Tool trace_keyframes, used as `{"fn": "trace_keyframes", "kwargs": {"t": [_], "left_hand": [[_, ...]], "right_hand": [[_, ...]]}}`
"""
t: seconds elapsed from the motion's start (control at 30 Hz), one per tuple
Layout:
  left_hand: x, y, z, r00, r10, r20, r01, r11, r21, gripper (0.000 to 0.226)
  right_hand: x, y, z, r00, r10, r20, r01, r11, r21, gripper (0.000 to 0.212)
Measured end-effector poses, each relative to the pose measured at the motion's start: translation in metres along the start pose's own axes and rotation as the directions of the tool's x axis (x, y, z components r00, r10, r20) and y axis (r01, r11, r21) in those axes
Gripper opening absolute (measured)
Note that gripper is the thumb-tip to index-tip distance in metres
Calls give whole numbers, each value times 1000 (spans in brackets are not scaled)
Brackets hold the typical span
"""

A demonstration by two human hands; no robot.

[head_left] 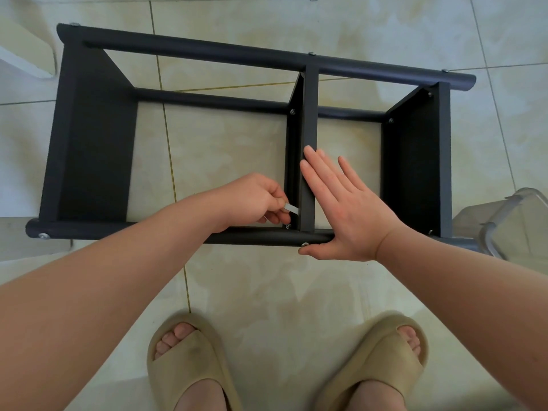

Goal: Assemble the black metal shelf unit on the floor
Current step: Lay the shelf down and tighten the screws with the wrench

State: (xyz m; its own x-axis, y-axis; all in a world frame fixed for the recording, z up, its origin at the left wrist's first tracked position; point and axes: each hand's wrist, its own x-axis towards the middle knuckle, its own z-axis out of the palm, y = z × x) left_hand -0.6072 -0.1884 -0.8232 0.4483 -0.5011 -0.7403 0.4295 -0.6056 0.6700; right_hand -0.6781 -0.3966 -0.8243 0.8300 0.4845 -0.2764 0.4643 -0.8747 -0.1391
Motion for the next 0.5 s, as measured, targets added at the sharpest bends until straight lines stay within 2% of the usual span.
{"fn": "trace_keyframes", "kwargs": {"t": [0.23,0.37,0.5], "left_hand": [[-3,-2,-3,999,36,29,-39,988,149,20],[-6,-2,-3,998,22,55,-31,985,171,21],[-9,-2,-1,997,5,72,-26,956,291,15]], "right_hand": [[0,0,0,1000,3,4,-3,1000,2,122],[0,-1,0,1000,3,1,-3,1000,3,122],[0,-1,0,1000,7,15,-7,1000,-3,123]]}}
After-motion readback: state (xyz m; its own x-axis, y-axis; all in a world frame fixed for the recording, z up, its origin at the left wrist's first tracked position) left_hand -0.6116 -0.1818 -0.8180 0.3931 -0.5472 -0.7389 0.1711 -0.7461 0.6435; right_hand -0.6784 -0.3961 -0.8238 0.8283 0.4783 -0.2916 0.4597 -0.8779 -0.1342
